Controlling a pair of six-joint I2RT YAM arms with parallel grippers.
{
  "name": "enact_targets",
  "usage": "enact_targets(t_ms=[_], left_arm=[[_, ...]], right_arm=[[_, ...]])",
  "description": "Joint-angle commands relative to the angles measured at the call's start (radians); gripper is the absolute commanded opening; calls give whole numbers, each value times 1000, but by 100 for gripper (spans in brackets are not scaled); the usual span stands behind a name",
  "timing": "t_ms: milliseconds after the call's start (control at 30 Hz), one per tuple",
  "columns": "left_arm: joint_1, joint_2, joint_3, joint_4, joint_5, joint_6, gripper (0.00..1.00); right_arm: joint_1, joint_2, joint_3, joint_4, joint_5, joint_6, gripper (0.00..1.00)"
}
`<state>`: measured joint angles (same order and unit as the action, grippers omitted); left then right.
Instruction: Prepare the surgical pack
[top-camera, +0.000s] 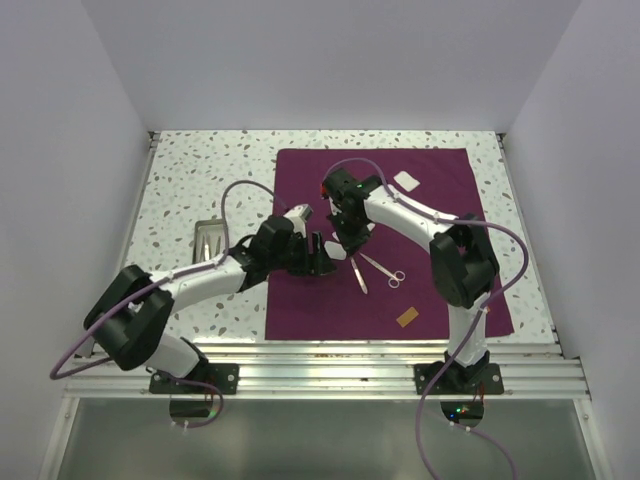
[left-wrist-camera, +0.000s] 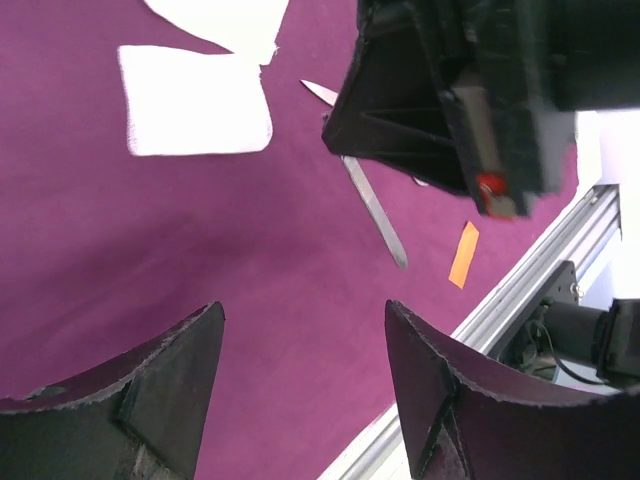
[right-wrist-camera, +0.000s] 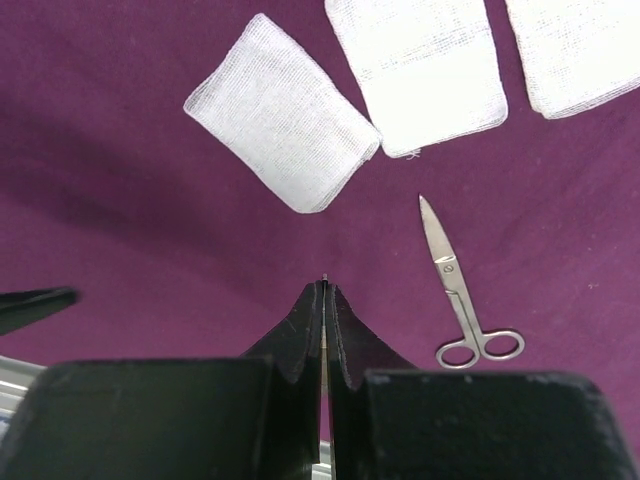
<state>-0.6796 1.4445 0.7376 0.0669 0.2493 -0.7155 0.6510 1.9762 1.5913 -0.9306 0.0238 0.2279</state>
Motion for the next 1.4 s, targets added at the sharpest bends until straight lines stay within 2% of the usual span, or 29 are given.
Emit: enact_targets(t_ms=[0,333,400,433,567,633,833,867,967,1000,1033,1067,1133,1233,1267,1300,1333,1367], left_arm=[[-32,50,32,178,-24,-58,70],[-92,203,108,258,-13,-107,68],[-92,215,114,251,-5,-111,65],[-90,218,115,238,-4,-111,62],[-58,189,128,139,-25,-64,10],[-17,163,117,110,-12,-53,0],[6,146,126,68,22,-22,6],[6,148,120,79,36,-25,1],[14,139,103,76,18,-21,0],[32,108,91,54,5,-21,0],[46,88,86,36,-7,-18,0],[64,65,83,7,-34,-3,0],[129,8,107,-160,-74,31,0],[207,-35,212,-454,-218,176,0],[222,-33,245,-537,-246,201,0],[251,-27,311,-696,-312,220,0],[265,-16,344,-775,-411,241,0],[281,-4,368,-838,-451,254,0]], right_arm=[[-8,-56,25,-30,-42,30,0],[-10,-96,81,-54,-179,148,0],[-10,-103,78,-47,-194,162,0],[-11,-103,78,-42,-202,166,0],[-16,-106,87,-37,-235,174,0],[-19,-106,91,-24,-248,191,0],[-21,-60,154,-20,-295,231,0],[-21,-56,160,-20,-298,234,0],[-21,-43,186,-20,-317,248,0],[-22,-39,205,-30,-293,252,3],[-30,-27,219,-43,-279,252,30],[-36,-22,232,-75,-262,252,42],[-63,-19,257,-99,-211,232,62],[-108,-20,274,-148,-171,165,63],[-114,-13,283,-168,-159,115,63],[-120,-7,288,-189,-139,88,62],[-126,-2,288,-223,-101,58,60],[-125,12,285,-235,-78,27,59]])
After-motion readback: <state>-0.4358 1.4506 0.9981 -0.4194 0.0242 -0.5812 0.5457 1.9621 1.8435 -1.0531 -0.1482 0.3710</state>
